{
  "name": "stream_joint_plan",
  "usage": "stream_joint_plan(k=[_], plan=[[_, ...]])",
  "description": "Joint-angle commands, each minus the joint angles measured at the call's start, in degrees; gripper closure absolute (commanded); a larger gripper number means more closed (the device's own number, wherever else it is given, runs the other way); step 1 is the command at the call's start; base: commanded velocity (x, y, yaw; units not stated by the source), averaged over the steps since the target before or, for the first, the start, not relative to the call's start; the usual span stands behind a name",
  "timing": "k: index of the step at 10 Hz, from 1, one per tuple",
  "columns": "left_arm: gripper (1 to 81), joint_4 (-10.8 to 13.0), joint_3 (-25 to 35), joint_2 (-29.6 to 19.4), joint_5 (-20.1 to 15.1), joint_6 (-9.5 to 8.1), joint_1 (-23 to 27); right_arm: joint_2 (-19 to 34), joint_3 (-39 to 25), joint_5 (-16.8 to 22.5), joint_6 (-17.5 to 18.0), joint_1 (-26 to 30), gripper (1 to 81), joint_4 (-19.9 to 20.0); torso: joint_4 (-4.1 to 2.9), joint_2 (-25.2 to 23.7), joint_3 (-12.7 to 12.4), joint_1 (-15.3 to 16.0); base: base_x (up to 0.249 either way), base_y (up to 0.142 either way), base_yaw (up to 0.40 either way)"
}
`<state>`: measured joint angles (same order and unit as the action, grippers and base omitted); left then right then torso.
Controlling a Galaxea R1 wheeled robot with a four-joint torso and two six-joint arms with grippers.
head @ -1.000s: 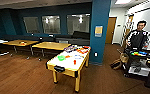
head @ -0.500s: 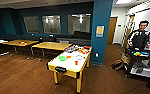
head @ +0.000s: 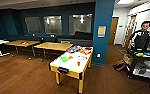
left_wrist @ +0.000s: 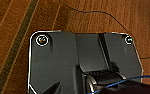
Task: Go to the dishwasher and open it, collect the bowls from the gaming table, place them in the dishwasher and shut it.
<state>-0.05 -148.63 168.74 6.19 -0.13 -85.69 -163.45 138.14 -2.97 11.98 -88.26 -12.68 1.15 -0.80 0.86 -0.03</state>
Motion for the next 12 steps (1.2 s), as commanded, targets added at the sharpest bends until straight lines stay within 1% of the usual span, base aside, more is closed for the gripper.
stream_joint_plan(k=[1, 12], plan=[[1.0, 0.05, 0.18, -0.77, -2.5, 0.13, 3.37, 0.12, -0.69, 2.36, -0.12, 3.13, 1.0, -0.59, 0.0, 0.0, 0.0, 0.03, 0.114, 0.079, 0.0], [1.0, 0.22, 0.18, -0.77, -2.5, 0.13, 3.37, 0.03, -0.61, 2.36, -0.12, 3.39, 1.0, -0.59, 0.0, 0.0, 0.0, 0.06, 0.135, 0.072, 0.0]])
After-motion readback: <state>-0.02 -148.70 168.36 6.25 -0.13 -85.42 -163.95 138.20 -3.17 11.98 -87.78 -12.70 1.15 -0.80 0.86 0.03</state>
